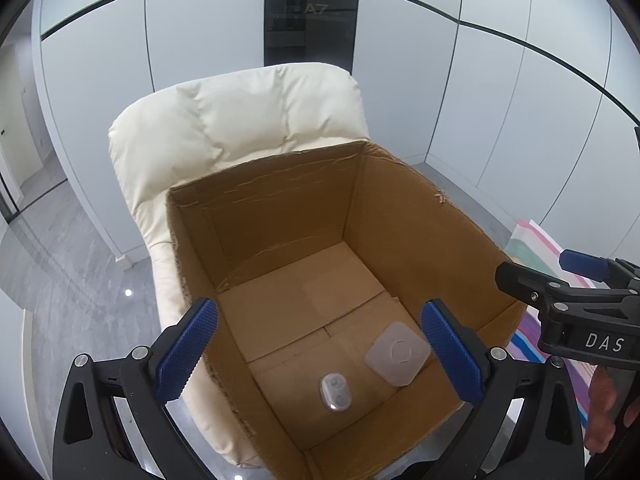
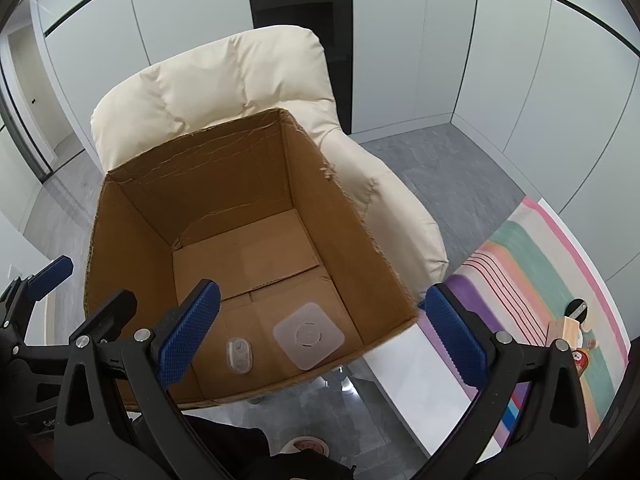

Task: Organize objects
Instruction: 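Open the left gripper to drop the case while the right drops the lid into the box, then move both grippers back from the box toward the table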

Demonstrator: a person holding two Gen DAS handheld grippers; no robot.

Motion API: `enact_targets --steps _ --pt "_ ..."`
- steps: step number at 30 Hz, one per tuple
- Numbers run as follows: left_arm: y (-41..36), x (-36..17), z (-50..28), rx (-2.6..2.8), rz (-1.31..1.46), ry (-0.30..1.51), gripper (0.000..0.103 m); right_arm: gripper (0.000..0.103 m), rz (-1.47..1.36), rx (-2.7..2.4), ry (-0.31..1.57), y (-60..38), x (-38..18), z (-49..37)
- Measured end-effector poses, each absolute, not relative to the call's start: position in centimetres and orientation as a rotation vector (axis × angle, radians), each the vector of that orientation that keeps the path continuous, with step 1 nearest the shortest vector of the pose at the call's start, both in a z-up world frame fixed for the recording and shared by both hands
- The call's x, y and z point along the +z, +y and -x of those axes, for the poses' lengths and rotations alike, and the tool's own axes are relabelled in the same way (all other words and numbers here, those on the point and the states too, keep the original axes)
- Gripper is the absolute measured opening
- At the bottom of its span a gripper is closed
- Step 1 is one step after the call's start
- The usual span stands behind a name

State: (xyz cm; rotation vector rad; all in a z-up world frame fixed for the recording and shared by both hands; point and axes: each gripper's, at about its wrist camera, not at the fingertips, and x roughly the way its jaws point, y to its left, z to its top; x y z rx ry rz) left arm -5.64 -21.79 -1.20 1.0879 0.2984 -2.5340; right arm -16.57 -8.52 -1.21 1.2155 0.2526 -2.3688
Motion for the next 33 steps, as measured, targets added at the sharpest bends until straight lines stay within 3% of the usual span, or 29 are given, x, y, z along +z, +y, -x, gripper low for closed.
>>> enact_targets --steps 33 --pt "-11.8 -1.2 10.1 -2.710 -1.159 0.198 0.102 0.103 -1.285 -2.552 0.145 4.2 -1.0 16.9"
